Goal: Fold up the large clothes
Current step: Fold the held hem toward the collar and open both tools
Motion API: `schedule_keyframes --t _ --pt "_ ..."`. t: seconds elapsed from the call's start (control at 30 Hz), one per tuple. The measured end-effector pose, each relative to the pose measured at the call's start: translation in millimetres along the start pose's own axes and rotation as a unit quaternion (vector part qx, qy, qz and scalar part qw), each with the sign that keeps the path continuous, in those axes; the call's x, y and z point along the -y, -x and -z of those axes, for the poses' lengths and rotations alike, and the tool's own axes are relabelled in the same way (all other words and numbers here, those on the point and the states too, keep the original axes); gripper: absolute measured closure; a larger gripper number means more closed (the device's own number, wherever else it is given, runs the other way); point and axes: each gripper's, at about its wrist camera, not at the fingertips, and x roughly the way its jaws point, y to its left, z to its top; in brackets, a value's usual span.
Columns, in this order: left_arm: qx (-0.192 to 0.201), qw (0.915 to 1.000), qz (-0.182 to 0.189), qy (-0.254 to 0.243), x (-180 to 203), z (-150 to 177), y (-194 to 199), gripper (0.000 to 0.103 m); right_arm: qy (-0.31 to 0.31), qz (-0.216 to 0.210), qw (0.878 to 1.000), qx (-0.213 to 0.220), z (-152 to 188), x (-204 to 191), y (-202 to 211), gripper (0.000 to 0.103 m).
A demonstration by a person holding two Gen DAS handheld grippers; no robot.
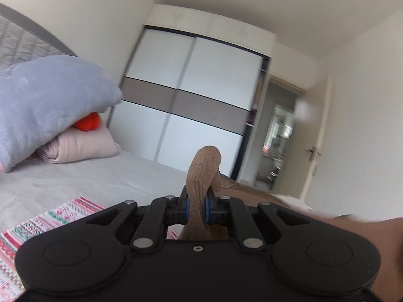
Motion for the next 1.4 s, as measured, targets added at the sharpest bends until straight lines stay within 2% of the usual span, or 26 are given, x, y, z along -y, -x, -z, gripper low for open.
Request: schedule_keyframes --t 0.1,0.17,0.3,0.37,0.47,0.53,0.6,0.63,0.67,0.73,0.8,0.87,0.93,1.0,1.03,1.07,1.1,1.13,1.2,1.27,1.33,1.4 --pt "0.004 0.9987 -0.033 -0.039 7 18 -43 0.092 0.009 0.015 1.000 -0.012 12 -23 -39 0.090" --pt "-0.007 0.9968 -0.051 -0.060 8 37 -73 0.091 0.022 0.020 0.999 -0.038 29 -40 -68 0.090" --pt "-0.063 0.9885 -0.087 -0.106 -1 94 -138 0.091 0.047 0.021 0.993 -0.111 80 -69 -121 0.090" --pt "-0.099 0.9837 -0.101 -0.112 -13 127 -162 0.090 0.060 0.021 0.987 -0.145 109 -79 -141 0.090" --pt "-0.168 0.9772 -0.105 -0.077 -30 140 -192 0.083 0.078 0.013 0.972 -0.223 136 -94 -174 0.090" --pt "-0.191 0.9733 -0.115 -0.053 -38 140 -198 0.078 0.089 0.006 0.952 -0.291 147 -102 -202 0.089" --pt "-0.222 0.9653 -0.136 -0.016 -53 141 -205 0.068 0.079 0.000 0.935 -0.346 157 -99 -213 0.089" --pt "-0.231 0.9622 -0.144 0.003 -60 139 -206 0.055 0.063 -0.003 0.935 -0.348 158 -98 -206 0.089" --pt "-0.233 0.9602 -0.153 0.014 -63 136 -205 0.047 0.046 -0.008 0.937 -0.346 158 -94 -202 0.089" --pt "-0.216 0.9599 -0.178 0.018 -58 125 -190 0.043 0.016 -0.007 0.941 -0.337 147 -78 -194 0.083" --pt "-0.169 0.9680 -0.186 -0.008 -45 111 -166 0.034 0.000 0.005 0.945 -0.328 131 -68 -184 0.050" --pt "-0.128 0.9771 -0.159 -0.059 -25 99 -143 0.023 0.002 -0.009 0.949 -0.314 113 -64 -166 0.044" --pt "-0.120 0.9774 -0.144 -0.098 1 97 -128 0.019 -0.002 -0.035 0.949 -0.314 98 -75 -152 0.043" --pt "-0.133 0.9802 -0.105 -0.102 24 103 -122 0.015 -0.025 -0.083 0.945 -0.315 89 -95 -136 0.035" --pt "-0.144 0.9815 -0.083 -0.095 33 109 -123 0.014 -0.036 -0.112 0.941 -0.318 87 -107 -127 0.031" --pt "-0.162 0.9810 -0.061 -0.089 40 117 -125 0.014 -0.042 -0.143 0.934 -0.326 86 -121 -121 0.023" --pt "-0.179 0.9786 -0.050 -0.088 43 126 -129 0.014 -0.039 -0.173 0.925 -0.336 89 -135 -115 0.018" --pt "-0.193 0.9756 -0.053 -0.092 44 136 -133 0.014 -0.022 -0.190 0.921 -0.340 92 -148 -109 0.017" --pt "-0.218 0.9667 -0.077 -0.111 36 155 -140 0.013 0.034 -0.191 0.924 -0.329 104 -166 -102 0.014" --pt "-0.226 0.9674 -0.080 -0.082 11 154 -142 0.013 0.019 -0.199 0.926 -0.322 108 -152 -105 0.014" --pt "-0.227 0.9650 -0.102 -0.082 -9 147 -144 0.013 0.013 -0.158 0.931 -0.329 114 -120 -117 0.014" --pt "-0.243 0.9587 -0.132 -0.068 -30 142 -144 0.012 0.018 -0.117 0.932 -0.342 126 -80 -127 0.014"
